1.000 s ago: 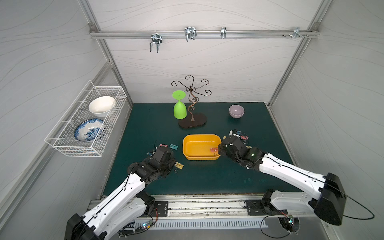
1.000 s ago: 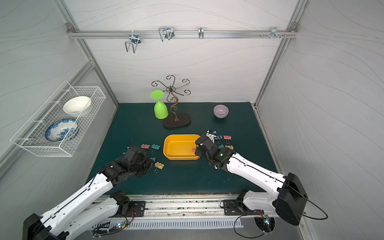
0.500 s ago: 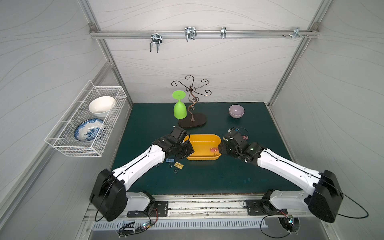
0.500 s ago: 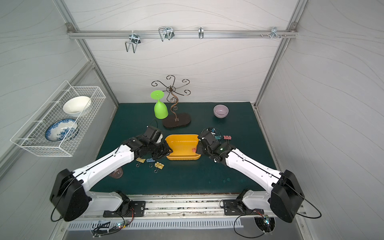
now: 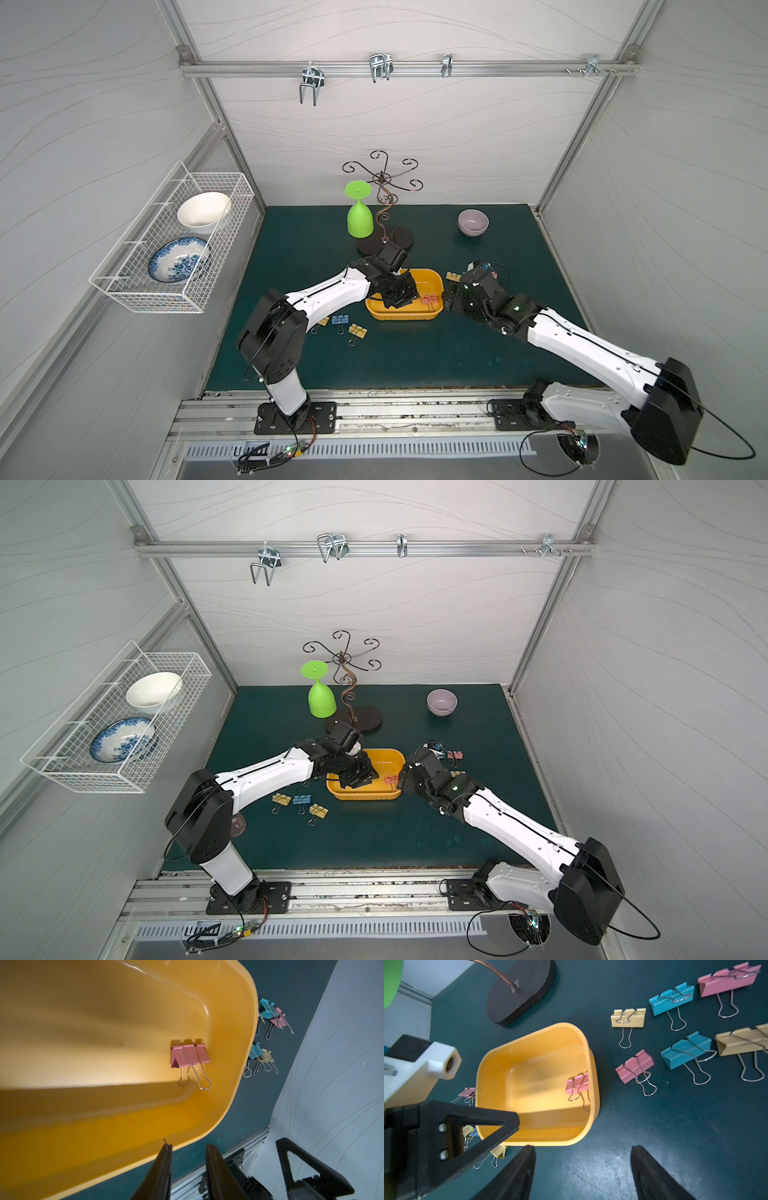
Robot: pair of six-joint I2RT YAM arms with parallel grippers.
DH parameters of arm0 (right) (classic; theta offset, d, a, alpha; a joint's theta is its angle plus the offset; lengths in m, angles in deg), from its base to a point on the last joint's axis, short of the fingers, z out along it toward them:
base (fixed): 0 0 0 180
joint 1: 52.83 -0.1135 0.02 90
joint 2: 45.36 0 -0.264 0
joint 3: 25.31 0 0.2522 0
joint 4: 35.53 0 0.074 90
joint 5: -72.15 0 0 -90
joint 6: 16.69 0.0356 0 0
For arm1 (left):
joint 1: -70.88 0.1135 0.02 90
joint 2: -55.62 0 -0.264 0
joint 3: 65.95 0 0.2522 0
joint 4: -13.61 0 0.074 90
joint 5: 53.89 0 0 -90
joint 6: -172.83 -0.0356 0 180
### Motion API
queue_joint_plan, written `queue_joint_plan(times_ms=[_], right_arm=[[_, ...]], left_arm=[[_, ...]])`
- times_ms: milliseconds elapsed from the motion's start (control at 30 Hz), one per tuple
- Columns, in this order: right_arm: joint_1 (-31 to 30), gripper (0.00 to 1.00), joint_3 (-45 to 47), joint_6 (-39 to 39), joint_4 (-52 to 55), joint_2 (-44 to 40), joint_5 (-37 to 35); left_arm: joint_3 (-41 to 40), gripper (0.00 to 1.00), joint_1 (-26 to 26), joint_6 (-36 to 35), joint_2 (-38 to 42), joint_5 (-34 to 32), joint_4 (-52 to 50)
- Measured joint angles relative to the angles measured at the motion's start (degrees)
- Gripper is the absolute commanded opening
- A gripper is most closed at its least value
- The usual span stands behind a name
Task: Take out the binder clips from the storage box
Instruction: Pick up the binder clip from the storage box.
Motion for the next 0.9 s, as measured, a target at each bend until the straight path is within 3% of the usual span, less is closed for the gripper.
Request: queue_joint_plan(times_ms=[400,900], right_arm=[[0.0,0.83,0.2,0.0,-0.1,-1.4,-1.9],[0.2,0.84,1.7,0.0,-0.1,-2.6,-3.1]], left_arm=[[0.0,0.36,-0.2,12.8,-7.8,2.2,10.6],[1.1,0.37,-0.4,17.2,-11.3,5.2,15.0]])
